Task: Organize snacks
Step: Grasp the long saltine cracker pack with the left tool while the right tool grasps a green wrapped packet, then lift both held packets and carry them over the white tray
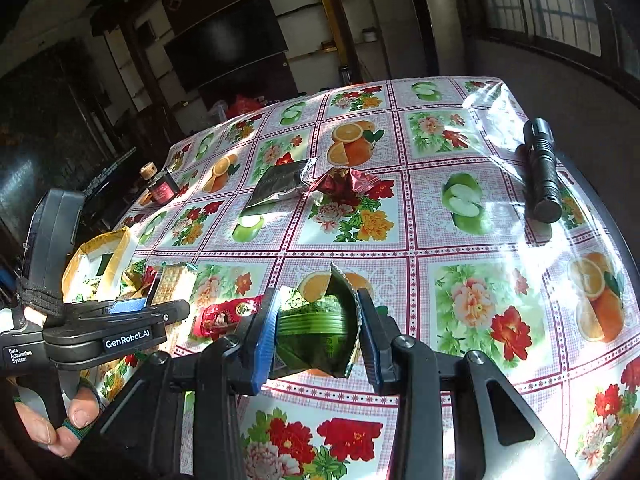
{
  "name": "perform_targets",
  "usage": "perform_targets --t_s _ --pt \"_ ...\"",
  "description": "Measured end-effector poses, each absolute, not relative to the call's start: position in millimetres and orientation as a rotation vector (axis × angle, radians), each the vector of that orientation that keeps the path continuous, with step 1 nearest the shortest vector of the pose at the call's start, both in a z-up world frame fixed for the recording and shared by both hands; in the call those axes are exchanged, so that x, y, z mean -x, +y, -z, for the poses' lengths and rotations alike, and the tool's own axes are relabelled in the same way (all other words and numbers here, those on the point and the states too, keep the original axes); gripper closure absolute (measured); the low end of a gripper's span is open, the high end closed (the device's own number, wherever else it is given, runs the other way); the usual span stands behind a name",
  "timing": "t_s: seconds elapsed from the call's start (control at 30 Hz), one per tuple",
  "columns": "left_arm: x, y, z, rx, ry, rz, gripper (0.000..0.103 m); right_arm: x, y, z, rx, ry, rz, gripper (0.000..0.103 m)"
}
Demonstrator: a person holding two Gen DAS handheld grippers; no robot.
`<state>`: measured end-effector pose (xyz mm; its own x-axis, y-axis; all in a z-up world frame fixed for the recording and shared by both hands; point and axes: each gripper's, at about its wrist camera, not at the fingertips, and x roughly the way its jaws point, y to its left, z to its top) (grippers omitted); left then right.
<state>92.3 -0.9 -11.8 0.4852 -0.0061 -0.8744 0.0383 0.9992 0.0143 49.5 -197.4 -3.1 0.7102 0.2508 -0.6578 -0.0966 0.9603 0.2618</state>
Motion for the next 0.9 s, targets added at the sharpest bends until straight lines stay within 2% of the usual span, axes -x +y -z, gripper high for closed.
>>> perform_targets --t_s 0.4,0.9 --pt "-6 15 -32 -0.123 0.870 -0.068 0.056 20 -180 -1 -0.191 0.731 -0.270 0.066" --pt "20 22 -41 -0.119 0.833 -0.068 0.056 40 -166 -10 -0.138 0.715 -0.270 0.066"
